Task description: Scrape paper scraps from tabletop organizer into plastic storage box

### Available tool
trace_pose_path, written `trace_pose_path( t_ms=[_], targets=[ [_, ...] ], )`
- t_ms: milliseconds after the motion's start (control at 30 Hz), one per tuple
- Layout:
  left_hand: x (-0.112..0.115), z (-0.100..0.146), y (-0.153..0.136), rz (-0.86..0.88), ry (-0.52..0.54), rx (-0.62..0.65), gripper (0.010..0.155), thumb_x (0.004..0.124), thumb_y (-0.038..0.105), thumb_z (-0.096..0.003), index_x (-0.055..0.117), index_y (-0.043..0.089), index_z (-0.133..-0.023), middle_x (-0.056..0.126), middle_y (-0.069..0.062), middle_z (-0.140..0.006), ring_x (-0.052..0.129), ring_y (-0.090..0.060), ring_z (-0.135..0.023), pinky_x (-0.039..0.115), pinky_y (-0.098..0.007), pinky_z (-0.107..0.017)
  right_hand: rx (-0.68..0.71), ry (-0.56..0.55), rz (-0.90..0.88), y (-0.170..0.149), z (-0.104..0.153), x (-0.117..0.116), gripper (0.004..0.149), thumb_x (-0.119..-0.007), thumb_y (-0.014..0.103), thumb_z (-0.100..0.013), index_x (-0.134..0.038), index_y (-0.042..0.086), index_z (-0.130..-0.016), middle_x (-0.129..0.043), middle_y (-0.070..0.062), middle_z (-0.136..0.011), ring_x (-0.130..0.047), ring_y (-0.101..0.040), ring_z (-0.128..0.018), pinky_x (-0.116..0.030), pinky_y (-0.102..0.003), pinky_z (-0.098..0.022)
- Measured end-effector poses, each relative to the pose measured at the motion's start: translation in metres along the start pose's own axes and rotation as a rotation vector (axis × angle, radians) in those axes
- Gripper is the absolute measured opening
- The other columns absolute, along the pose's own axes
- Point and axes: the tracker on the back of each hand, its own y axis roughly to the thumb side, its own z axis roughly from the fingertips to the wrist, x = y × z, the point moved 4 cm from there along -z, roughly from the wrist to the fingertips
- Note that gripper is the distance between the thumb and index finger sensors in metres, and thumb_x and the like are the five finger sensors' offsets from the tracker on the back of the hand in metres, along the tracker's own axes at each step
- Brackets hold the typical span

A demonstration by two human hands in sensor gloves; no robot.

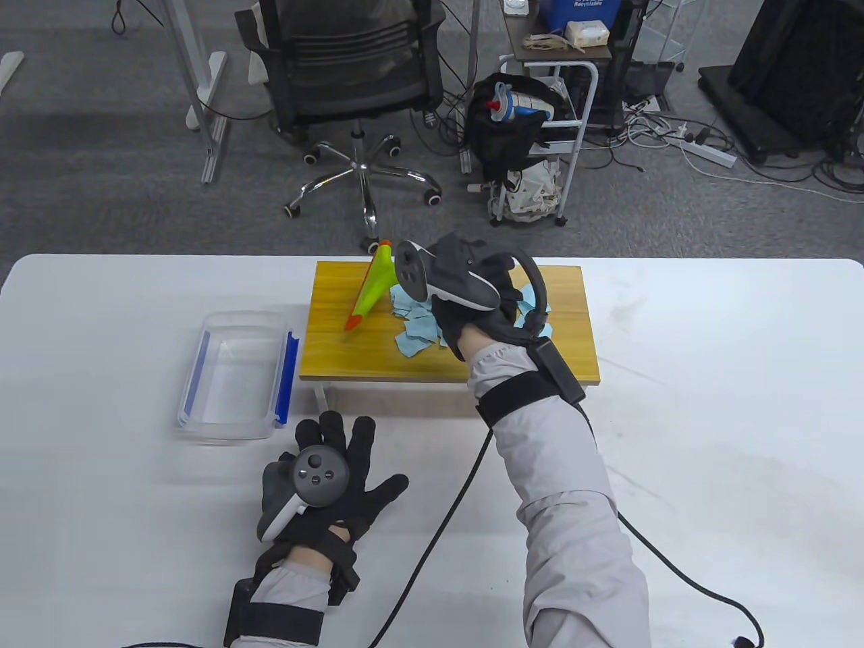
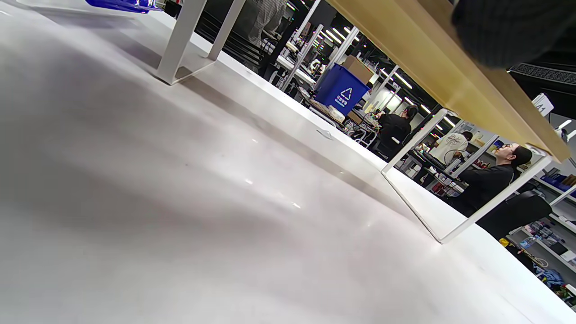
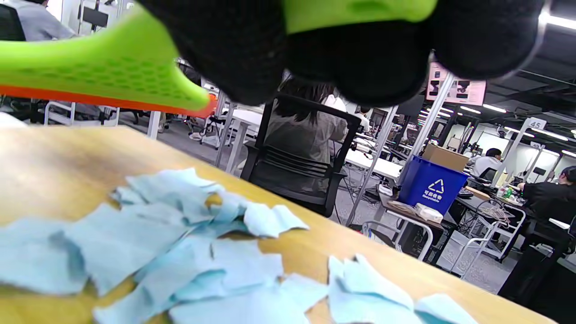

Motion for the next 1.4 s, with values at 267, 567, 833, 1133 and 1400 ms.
trace_pose_path(
  t_ms=[267, 567, 833, 1133, 1400],
  targets=[
    [-0.001, 0.000, -0.001, 0.004, 0.005, -0.001, 0.093, 0.069, 0.078, -0.0471, 0.012, 0.040, -0.109, -0.011, -0.009, -0.113, -0.017, -0.045, -0.099, 0.002, -0.079, -0.060, -0.008, 0.048, 0.136, 0.004, 0.006, -0.023, 0.069, -0.094, 0.032, -0.043, -0.058, 0.025, -0.102, -0.090, -0.015, -0.074, -0.102, -0.031, -0.035, -0.088, -0.048, -0.028],
    [0.000, -0.001, -0.002, 0.010, -0.002, -0.004, 0.093, 0.069, 0.078, -0.0471, 0.011, 0.040, -0.109, -0.011, -0.009, -0.113, -0.017, -0.046, -0.099, 0.002, -0.079, -0.060, -0.168, 0.192, 0.032, -0.038, 0.016, -0.023, 0.068, -0.094, 0.030, -0.044, -0.060, 0.022, -0.102, -0.092, -0.017, -0.068, -0.099, -0.029, -0.027, -0.086, -0.047, -0.022],
    [0.000, -0.001, -0.002, 0.013, -0.011, -0.001, 0.093, 0.069, 0.078, -0.0473, 0.011, 0.040, -0.109, -0.011, -0.009, -0.113, -0.017, -0.045, -0.099, 0.002, -0.079, -0.060, -0.098, 0.143, -0.226, -0.047, 0.022, -0.002, 0.070, -0.093, 0.019, -0.042, -0.058, 0.018, -0.103, -0.084, -0.017, -0.079, -0.093, -0.036, -0.046, -0.079, -0.057, -0.038],
    [0.000, 0.000, -0.002, 0.013, -0.007, -0.004, 0.093, 0.069, 0.078, -0.0473, 0.011, 0.040, -0.109, -0.011, -0.009, -0.113, -0.017, -0.046, -0.099, 0.002, -0.079, -0.060, 0.174, 0.210, -0.123, -0.017, 0.020, -0.018, 0.057, -0.094, 0.009, -0.039, -0.075, 0.024, -0.091, -0.082, -0.007, -0.084, -0.078, -0.041, -0.074, -0.055, -0.072, -0.061],
    [0.000, -0.001, -0.002, 0.019, -0.009, -0.004, 0.093, 0.069, 0.078, -0.0474, 0.010, 0.040, -0.109, -0.012, -0.009, -0.113, -0.017, -0.045, -0.099, 0.002, -0.079, -0.060, -0.027, 0.149, 0.046, -0.052, 0.018, -0.019, 0.052, -0.090, 0.002, -0.042, -0.077, 0.025, -0.087, -0.078, -0.008, -0.087, -0.073, -0.042, -0.079, -0.047, -0.074, -0.065]
  ],
)
